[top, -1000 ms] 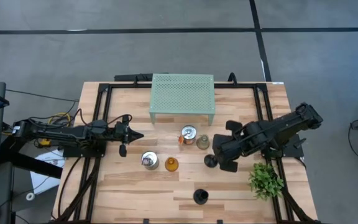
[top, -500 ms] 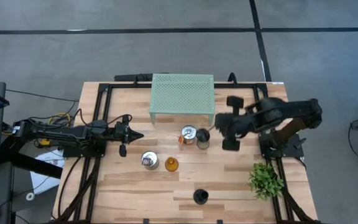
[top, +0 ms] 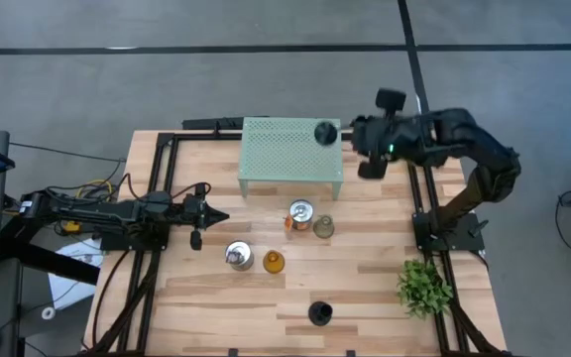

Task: Pick & Place candle stick holders
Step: Put the top black candle holder on the shelf

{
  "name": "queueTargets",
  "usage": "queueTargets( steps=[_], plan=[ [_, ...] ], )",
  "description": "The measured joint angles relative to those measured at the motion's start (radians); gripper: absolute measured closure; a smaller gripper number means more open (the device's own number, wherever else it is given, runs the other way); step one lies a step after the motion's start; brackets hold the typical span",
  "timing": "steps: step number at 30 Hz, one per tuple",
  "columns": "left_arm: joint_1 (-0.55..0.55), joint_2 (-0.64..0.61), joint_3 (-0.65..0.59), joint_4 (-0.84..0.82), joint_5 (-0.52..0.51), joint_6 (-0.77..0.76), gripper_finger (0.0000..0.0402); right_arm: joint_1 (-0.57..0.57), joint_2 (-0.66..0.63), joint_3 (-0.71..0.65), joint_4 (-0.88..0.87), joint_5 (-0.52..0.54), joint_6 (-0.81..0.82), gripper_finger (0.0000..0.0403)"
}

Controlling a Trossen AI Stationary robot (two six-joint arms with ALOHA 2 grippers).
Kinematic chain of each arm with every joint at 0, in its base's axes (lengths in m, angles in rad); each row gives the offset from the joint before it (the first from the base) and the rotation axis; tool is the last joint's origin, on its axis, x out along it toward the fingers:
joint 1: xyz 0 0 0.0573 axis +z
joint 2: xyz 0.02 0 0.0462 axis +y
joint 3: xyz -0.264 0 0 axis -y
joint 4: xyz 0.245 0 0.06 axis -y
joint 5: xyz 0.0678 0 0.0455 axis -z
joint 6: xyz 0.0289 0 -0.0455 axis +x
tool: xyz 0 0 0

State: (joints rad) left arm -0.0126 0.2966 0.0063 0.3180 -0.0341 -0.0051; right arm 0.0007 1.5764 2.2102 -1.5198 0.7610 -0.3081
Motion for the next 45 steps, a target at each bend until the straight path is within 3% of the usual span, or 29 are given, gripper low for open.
queueTargets(
  steps=[8,12,23,26,33,45],
  plan=[
    [0.000,0.000,0.000,0.004,-0.127,0.144,0.0394,-0.192,0.021,0.011,0.102,-0.202,-0.167,0.0403],
    [0.000,0.000,0.000,0.005,-0.175,0.161,0.0394,-0.280,0.072,0.009,0.093,-0.227,-0.201,0.0403],
    [0.000,0.000,0.000,0.008,-0.179,0.138,0.0394,-0.472,0.249,0.073,0.005,-0.353,-0.260,0.0403],
    [0.000,0.000,0.000,0.012,-0.180,0.167,0.0394,-0.485,0.288,0.147,-0.002,-0.368,-0.275,0.0403],
    [0.003,0.000,0.000,0.019,-0.184,0.191,0.0394,-0.489,0.231,0.139,0.015,-0.484,-0.299,0.0403],
    [0.003,0.000,0.000,0.021,-0.183,0.188,0.0394,-0.466,0.210,0.146,-0.047,-0.543,-0.246,0.0403]
  ],
)
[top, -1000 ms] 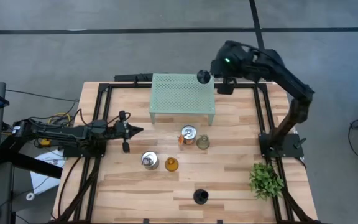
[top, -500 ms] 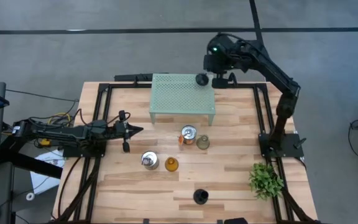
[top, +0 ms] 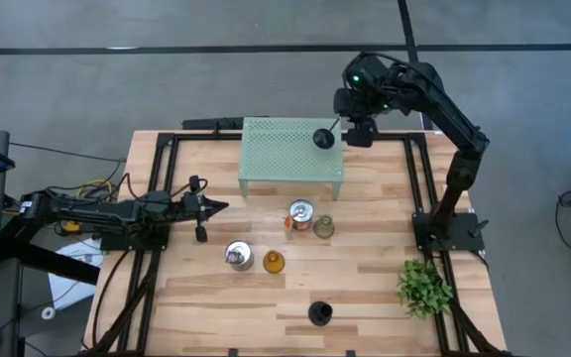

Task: Pick & Place candle stick holders
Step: Put the top black candle holder on the shelf

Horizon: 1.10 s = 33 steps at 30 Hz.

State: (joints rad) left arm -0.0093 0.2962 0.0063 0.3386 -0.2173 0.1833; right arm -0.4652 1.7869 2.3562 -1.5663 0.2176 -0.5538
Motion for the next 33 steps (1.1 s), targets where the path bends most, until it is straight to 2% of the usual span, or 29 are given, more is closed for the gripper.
queueTargets(
  steps=[10,33],
  plan=[
    [0.000,0.000,0.000,0.000,0.000,0.000,0.0394,0.000,0.000,-0.027,-0.006,-0.037,0.044,0.0403],
    [-0.001,0.000,0.000,0.000,0.001,0.000,0.0394,0.008,0.001,-0.039,-0.005,-0.038,0.084,0.0403]
  ],
)
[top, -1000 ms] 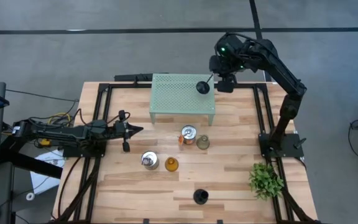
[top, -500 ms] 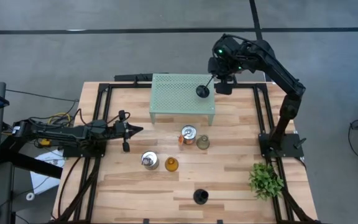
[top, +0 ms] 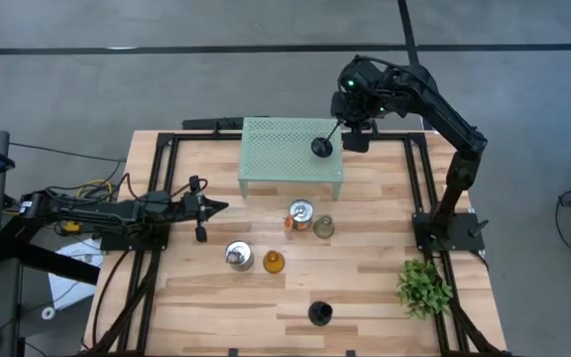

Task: Pick & Place candle stick holders
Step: Put the top black candle holder on the shelf

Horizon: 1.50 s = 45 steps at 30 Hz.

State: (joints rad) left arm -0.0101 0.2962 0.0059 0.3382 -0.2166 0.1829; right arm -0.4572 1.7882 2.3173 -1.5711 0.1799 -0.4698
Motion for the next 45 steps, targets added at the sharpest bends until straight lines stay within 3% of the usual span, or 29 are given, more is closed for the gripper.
queueTargets(
  steps=[31,45],
  plan=[
    [0.000,0.000,0.000,0.000,0.000,0.000,0.0394,-0.053,0.094,0.003,0.013,0.056,-0.008,0.0402],
    [0.000,0.000,0.000,0.000,0.000,0.000,0.0394,-0.029,0.089,-0.002,0.036,0.086,-0.024,0.0315]
  ],
)
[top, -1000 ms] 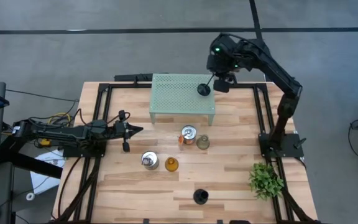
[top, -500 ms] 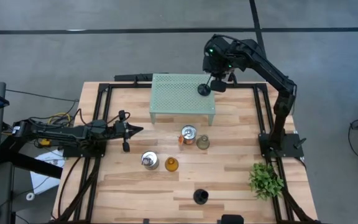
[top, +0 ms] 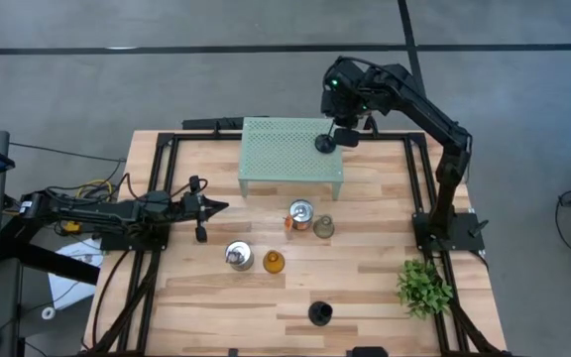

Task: Pick & Place candle stick holders
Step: Put the top black candle holder on the shelf, then put the green candle holder on the shelf

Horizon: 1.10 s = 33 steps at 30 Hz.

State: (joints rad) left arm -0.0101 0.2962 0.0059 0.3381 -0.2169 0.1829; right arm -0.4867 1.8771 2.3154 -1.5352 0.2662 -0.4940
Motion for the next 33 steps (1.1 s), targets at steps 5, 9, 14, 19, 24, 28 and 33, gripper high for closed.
queueTargets(
  steps=[5,9,14,19,24,28,33],
  plan=[
    [0.000,0.000,0.000,0.000,0.000,0.000,0.0394,0.020,-0.001,0.000,0.006,0.001,-0.005,0.0310],
    [0.000,0.000,0.000,0.000,0.000,0.000,0.0394,0.036,-0.001,0.007,0.004,0.037,-0.014,0.0310],
    [0.000,0.000,0.000,0.000,0.000,0.000,0.0394,0.064,-0.015,0.037,0.028,0.086,-0.033,0.0310],
    [0.000,0.000,0.000,0.000,0.000,0.000,0.0394,0.094,-0.063,0.039,0.061,0.100,-0.036,0.0310],
    [0.000,0.000,0.000,0.000,0.000,0.000,0.0394,0.147,-0.126,0.039,0.050,0.105,0.019,0.0310],
    [0.000,0.000,0.000,0.000,-0.025,0.000,0.0394,0.204,-0.176,0.038,-0.008,0.099,0.093,0.0310],
    [0.000,0.000,0.000,0.000,-0.045,0.000,0.0394,0.253,-0.215,0.032,-0.037,0.018,0.252,0.0310]
  ],
)
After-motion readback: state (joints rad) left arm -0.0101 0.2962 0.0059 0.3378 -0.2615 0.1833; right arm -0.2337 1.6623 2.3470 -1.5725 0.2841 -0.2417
